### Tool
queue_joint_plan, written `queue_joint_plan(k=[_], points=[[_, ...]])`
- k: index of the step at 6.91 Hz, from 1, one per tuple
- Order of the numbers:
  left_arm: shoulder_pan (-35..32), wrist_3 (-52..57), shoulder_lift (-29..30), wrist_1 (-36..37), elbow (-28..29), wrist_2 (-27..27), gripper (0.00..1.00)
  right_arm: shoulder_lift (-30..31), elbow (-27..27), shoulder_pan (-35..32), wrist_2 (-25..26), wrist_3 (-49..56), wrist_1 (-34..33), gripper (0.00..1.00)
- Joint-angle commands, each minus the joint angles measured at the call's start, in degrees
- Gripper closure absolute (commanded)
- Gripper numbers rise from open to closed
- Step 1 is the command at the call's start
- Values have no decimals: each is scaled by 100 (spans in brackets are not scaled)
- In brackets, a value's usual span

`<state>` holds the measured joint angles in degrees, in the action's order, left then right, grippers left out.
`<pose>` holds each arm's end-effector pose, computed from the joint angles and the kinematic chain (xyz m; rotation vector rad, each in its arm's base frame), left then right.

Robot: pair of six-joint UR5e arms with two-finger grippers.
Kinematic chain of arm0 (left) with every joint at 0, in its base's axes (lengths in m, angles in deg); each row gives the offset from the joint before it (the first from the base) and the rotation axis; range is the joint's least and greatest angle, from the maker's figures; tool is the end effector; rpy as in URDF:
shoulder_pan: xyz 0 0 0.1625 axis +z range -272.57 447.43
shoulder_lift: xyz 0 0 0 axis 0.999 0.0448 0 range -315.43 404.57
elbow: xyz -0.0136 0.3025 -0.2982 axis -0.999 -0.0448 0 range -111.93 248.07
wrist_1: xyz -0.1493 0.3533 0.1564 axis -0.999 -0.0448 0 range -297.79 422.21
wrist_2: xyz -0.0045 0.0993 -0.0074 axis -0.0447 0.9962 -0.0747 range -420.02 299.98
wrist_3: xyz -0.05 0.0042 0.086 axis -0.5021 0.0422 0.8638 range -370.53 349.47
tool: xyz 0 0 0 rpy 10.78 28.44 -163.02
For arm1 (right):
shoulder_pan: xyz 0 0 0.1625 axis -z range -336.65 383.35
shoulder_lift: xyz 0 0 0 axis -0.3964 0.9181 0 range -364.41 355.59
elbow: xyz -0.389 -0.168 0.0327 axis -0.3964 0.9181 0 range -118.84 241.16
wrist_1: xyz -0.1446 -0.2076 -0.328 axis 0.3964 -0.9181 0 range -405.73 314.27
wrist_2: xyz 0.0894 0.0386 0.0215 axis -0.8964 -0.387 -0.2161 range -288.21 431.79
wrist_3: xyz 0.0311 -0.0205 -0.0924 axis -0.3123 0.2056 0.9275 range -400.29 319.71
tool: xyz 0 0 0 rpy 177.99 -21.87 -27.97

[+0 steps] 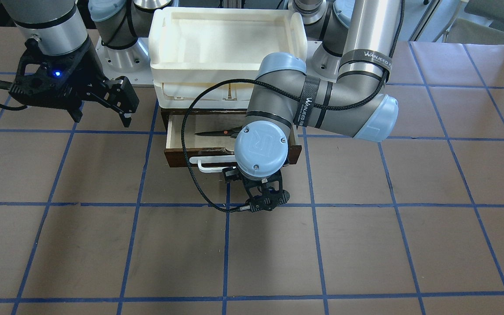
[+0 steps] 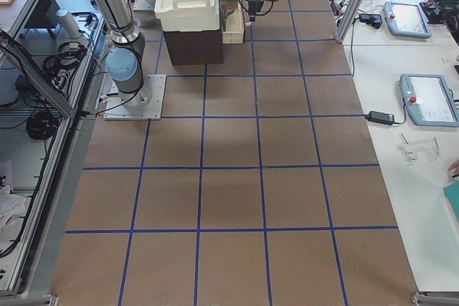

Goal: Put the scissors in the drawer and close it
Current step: 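Push the drawer shut with the left gripper, away from the robot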

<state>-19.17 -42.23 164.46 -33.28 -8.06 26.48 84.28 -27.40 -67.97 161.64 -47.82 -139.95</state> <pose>-0.3180 -0.5783 0.2936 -0.4104 2.9640 0.5562 0.1453 -0.5056 0.4965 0.1691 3.1264 -0.1182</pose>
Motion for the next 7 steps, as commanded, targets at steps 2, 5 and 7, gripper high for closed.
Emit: queue_joint_plan(k=[2, 5, 7], points=[[-54, -20, -71, -127, -209, -2, 0, 0, -3, 0, 41, -3, 9, 0], [-115, -37, -53, -373, -253, -204, 0, 0, -4, 0, 24, 6, 9, 0], [-115, -46, -115, -452, -402, -169, 0, 0, -4, 0, 23, 41, 9, 0]])
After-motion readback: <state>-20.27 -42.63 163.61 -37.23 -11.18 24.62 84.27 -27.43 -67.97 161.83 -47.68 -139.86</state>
